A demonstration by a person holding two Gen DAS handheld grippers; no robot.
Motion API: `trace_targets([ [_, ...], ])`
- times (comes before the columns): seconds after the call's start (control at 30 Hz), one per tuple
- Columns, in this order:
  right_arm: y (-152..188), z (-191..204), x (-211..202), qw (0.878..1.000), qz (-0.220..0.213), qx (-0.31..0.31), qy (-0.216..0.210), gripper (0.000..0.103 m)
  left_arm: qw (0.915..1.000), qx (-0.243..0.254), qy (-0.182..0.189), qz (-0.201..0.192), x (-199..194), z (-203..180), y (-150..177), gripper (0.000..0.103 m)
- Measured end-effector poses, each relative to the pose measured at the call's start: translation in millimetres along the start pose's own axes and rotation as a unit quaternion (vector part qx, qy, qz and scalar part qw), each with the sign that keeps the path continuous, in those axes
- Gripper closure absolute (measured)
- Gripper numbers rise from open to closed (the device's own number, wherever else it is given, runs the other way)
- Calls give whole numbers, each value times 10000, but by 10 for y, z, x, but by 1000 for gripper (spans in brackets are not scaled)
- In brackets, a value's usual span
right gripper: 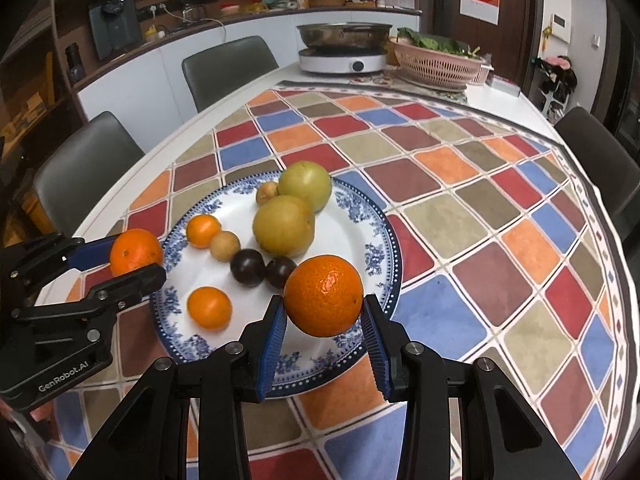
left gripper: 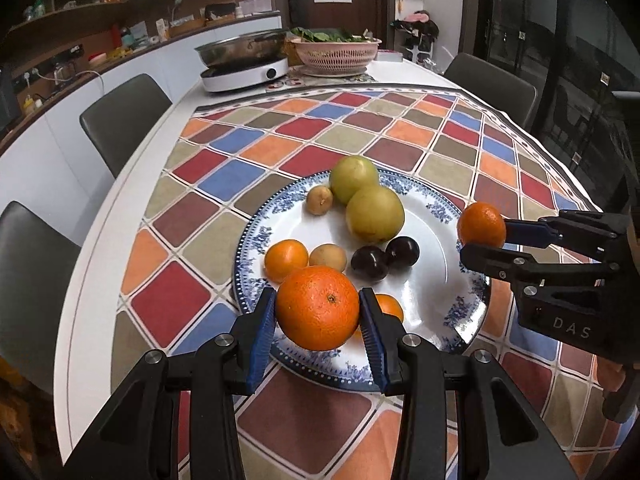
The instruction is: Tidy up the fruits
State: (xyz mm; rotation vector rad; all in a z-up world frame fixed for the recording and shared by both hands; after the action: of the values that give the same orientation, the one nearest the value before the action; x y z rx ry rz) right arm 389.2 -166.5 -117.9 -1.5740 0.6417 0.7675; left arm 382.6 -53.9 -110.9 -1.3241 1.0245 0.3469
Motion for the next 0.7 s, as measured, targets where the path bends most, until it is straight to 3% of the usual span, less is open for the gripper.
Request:
trace_targets([
  [0.1, 17, 4, 66, 10000, 62, 36, -69, 64, 10000, -25, 18, 24, 47, 4, -19, 61],
  [0.17, 15, 11, 80, 9999, 60, 87, -125, 63, 10000, -66, 17, -14, 38, 13, -41, 42],
  [0.2, 18, 13, 86, 9998, 91, 117, -146, 62, 9999, -85, 7, -60, 18, 17, -56, 39],
  [0.27, 6, 5, 66, 9997, 48, 176, -161, 46, 9999, -46, -26, -150, -50, 2, -84, 39],
  [0.6, 156, -141, -443, 9986, -417, 241, 223, 46, 9977, 145, -454, -476, -533, -194, 65, 37],
  [0.7, 251, -185, -663, 9973, -556, 371, 301, 34, 9970, 54, -436, -639, -749, -305, 141, 31],
])
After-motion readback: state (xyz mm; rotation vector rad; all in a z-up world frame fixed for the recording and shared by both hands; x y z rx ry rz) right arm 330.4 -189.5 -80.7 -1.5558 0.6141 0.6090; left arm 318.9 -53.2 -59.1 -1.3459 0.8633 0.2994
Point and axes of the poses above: each gripper's, at about its wrist camera, not at the fingertips, and x roughly the way its jaws point, z to its left, y to its underside, the point moved 10 cm from there along x, roughly the way its jaws point, and after that the axes turned 10 degrees about y, right-handed, at the moved point
